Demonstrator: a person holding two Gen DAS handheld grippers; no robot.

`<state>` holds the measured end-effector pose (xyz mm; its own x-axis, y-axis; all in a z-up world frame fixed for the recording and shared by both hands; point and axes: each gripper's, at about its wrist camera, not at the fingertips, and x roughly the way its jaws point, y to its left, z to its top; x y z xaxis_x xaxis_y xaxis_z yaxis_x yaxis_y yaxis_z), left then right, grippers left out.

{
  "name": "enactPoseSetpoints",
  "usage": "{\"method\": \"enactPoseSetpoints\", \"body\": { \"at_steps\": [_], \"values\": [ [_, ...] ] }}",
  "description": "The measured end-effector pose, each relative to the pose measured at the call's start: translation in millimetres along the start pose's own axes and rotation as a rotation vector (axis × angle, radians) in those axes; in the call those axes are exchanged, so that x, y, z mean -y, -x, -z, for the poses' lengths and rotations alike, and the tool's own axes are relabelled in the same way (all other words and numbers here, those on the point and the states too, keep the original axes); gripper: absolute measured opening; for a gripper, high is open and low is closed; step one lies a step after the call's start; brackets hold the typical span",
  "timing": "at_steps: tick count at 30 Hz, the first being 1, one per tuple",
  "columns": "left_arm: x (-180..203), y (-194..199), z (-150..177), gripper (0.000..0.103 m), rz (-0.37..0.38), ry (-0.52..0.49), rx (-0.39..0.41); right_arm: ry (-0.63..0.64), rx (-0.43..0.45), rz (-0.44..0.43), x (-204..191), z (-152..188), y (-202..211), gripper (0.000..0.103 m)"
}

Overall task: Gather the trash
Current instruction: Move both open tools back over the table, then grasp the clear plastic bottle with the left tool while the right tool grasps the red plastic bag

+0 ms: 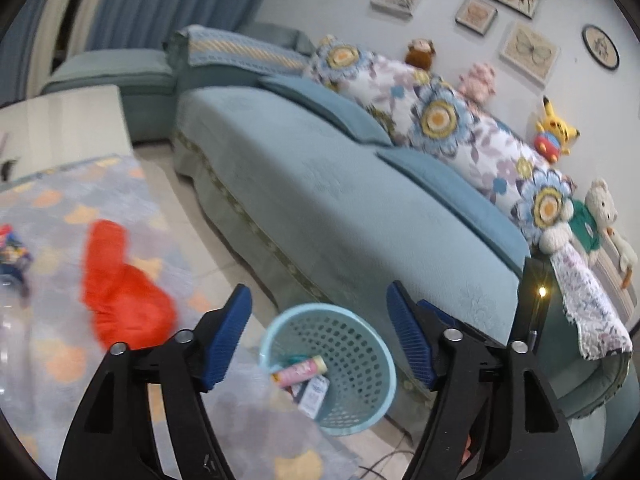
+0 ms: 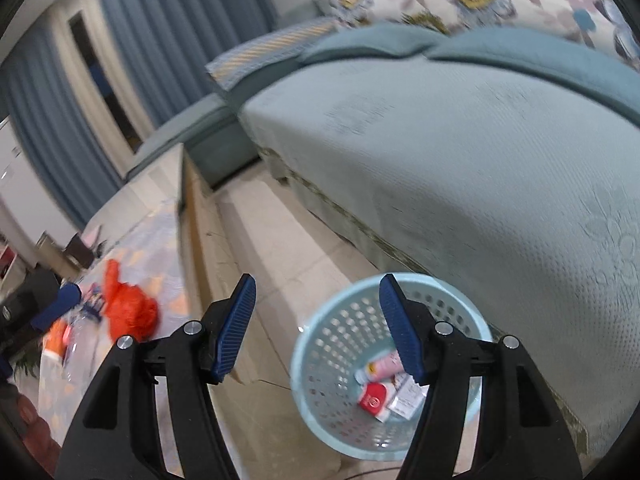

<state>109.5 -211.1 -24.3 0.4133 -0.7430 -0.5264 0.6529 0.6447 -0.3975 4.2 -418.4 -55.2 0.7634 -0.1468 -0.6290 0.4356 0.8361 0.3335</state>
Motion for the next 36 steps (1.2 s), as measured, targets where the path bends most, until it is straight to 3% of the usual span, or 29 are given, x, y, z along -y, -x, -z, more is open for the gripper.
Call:
{"method": "enactPoseSetpoints", "body": {
  "at_steps": [5, 13, 21, 27, 36],
  "values": [
    [-33.0, 54.3, 0.5, 0.079, -0.130, 0.002, 0.086, 0.102, 0.014, -0.064, -47.5, 8.9, 6.7, 0.061],
    [-100.8, 118.2, 11.3, 0.082, -0.371, 0.051, 0.150, 0.259, -0.042, -0.148, -136.7, 26.8, -3.1, 0.063],
    [-169.2, 126.6, 24.2, 0.082, -0.520, 0.086, 0.100, 0.329, -0.089, -0.185, -210.5, 40.7, -44.8, 0.065],
    [-203.0, 107.6, 40.8, 0.082, -0.545, 0.128, 0.040, 0.335, -0.132, -0.149, -226.9, 53.4, -82.3, 0.067],
    [-236.9, 80.4, 46.6, 0.082, -0.517, 0.224, -0.035, 0.340, -0.179, -0.107, -232.8, 65.9, -113.1, 0.070]
  ]
}}
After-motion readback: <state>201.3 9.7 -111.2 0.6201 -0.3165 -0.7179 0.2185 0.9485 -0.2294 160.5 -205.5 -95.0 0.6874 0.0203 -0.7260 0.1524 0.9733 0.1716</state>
